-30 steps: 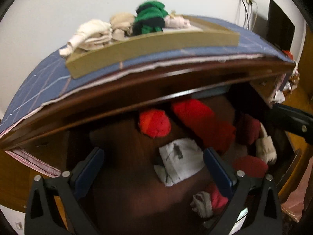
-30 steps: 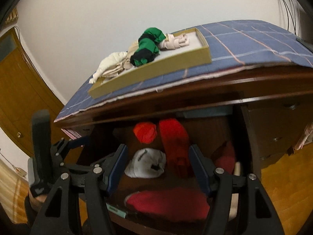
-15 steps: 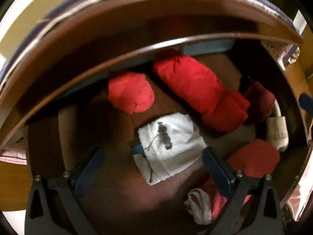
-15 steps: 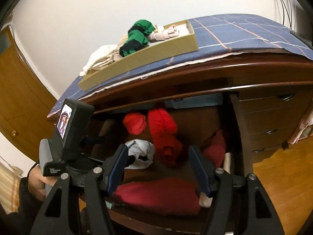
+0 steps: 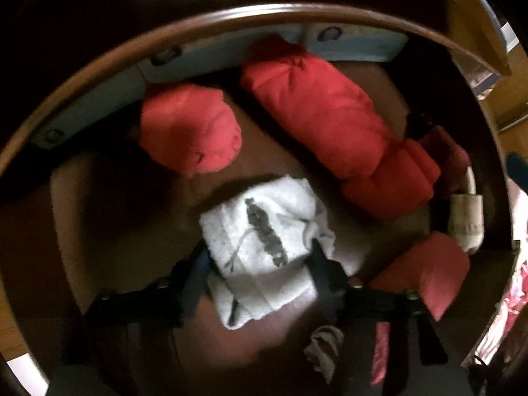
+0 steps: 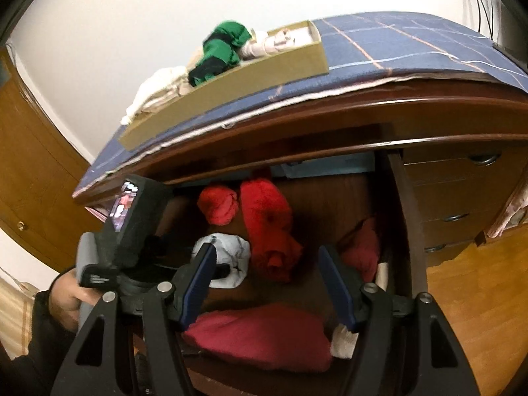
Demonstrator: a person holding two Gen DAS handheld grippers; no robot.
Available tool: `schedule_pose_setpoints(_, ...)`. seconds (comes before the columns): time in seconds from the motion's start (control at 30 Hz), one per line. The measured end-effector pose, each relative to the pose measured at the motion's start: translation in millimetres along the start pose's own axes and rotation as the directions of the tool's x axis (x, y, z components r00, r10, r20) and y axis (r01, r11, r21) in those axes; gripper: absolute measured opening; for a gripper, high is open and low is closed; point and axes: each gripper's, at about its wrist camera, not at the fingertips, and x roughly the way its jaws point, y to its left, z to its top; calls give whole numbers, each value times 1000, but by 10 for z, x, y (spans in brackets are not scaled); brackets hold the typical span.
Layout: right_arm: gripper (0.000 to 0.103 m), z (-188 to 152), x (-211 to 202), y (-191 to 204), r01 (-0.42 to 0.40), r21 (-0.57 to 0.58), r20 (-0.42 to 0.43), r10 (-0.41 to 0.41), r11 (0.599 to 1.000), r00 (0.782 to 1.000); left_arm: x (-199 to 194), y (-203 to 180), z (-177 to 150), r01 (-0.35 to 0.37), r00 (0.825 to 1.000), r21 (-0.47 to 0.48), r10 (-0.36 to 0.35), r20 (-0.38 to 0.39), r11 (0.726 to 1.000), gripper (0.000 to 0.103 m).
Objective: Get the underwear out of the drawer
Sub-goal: 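Grasp grey sock with the left tool while the right grasps red underwear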
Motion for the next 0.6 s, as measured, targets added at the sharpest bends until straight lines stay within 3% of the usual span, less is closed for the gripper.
schedule_pose_setpoints(0.07, 66, 43, 98, 12, 15, -11, -29, -16, 1000, 999, -34, -23, -35, -9, 1000, 24, 9, 25, 1000, 39)
schedule_pose_setpoints(0.17, 66, 93, 298, 46, 27, -37, -99, -30, 999, 995, -151, -64, -108, -54, 995, 18, 52, 80, 998, 27)
schedule_pose_setpoints(0.27, 66, 141, 488, 86, 44, -72, -165, -56, 996, 985, -360, -29, -226, -84, 982, -14, 85, 169, 996, 26)
schedule_pose_setpoints(0.37, 66, 198, 644, 163, 43, -117, -211, -67, 992, 975, -610, 47, -437, -11, 971, -44, 21, 236, 999, 26)
schedule_pose_setpoints(0.6, 66, 226, 1089, 417, 38, -270, -330, -129, 962, 935, -1018, 328, -773, 47, 938, -77, -18, 346, 996, 26)
